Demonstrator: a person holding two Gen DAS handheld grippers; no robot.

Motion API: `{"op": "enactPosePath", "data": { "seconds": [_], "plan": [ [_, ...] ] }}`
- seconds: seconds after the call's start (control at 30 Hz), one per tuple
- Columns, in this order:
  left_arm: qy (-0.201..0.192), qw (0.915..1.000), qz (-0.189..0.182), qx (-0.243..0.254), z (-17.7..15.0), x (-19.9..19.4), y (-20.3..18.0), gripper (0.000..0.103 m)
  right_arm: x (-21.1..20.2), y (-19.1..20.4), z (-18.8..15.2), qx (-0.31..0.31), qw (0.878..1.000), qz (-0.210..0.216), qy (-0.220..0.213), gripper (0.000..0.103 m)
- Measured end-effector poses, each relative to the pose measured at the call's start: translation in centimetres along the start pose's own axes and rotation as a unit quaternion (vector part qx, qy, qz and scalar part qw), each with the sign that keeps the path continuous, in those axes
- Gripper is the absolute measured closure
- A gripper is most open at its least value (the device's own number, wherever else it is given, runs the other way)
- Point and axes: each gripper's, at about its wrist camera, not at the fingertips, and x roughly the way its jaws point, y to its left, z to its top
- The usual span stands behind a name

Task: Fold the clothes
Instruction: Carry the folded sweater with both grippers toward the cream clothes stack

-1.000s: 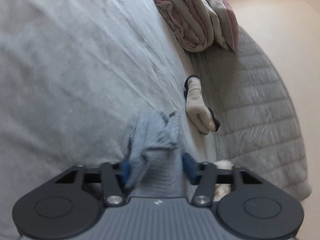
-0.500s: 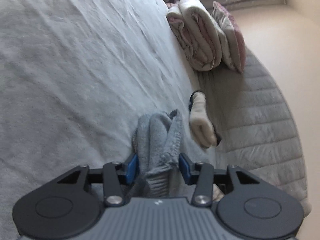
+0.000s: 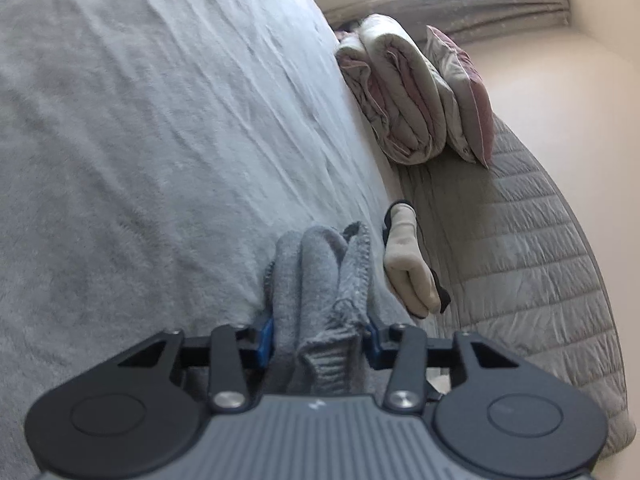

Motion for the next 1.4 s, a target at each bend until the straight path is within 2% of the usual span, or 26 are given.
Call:
{"op": "enactPosePath", "data": {
  "seconds": [0.1, 0.17, 0.27, 0.47, 0.67, 0.73, 0.83, 0.87, 0.93, 1.0, 1.13, 1.4],
  "plan": [
    [-0.003, 1.0, 0.005, -0.002, -0.2, -0.2, 0.1, 0.066, 0.7, 0.5, -0.4, -0.018, 1.0, -0.004, -0.008, 0.047],
    [-0.002, 0.9999, 0.01, -0.006, 0.0, -0.2, -0.1, 0.067, 1.2, 0.4, -0.5, -0.008, 1.0, 0.004, -0.011, 0.054],
    [0.001, 0.9999, 0.009, -0.009, 0.0, -0.4, -0.4, 0.068, 1.3, 0.1, -0.2, 0.017, 1.0, 0.016, -0.017, 0.06],
    [-0.002, 0.9999, 0.004, -0.012, 0.0, -1.0, -1.7, 0.069, 0.6, 0.3, 0.6, 0.056, 0.997, 0.045, -0.022, 0.064],
    [0.006, 1.0, 0.0, -0.001, -0.5, -1.4, -3.3, 0.068, -0.4, 1.2, 1.4, 0.059, 0.998, 0.02, -0.01, 0.062],
    [0.004, 0.9995, 0.023, 0.023, -0.5, -1.6, -3.2, 0.063, -0.2, 1.3, 1.4, 0.049, 0.999, 0.003, 0.002, 0.059],
    [0.005, 0.9981, 0.045, 0.04, -0.5, -1.8, -2.2, 0.06, 0.3, 1.0, 1.3, 0.044, 0.999, -0.018, 0.013, 0.045],
    [0.005, 0.9985, 0.041, 0.034, -0.3, -1.9, -1.6, 0.06, 0.3, 0.8, 1.2, 0.047, 0.999, -0.02, 0.015, 0.041],
    [0.003, 0.9991, 0.036, 0.023, 0.0, -2.3, -0.6, 0.056, 0.4, 0.4, 1.3, 0.05, 0.998, -0.018, 0.018, 0.04],
    [0.016, 0.9994, 0.028, 0.014, 0.2, -2.2, 0.0, 0.05, 0.3, 0.3, 1.3, 0.046, 0.999, -0.019, 0.021, 0.039],
    [0.038, 0.9991, 0.011, 0.012, 0.5, -1.8, 0.9, 0.048, 0.4, -0.5, 1.4, 0.043, 0.999, -0.011, 0.026, 0.038],
    [0.04, 0.9988, -0.007, 0.027, 0.0, -0.6, 0.9, 0.05, 0.6, -0.7, 0.8, 0.025, 1.0, 0.005, 0.018, 0.038]
  ]
}}
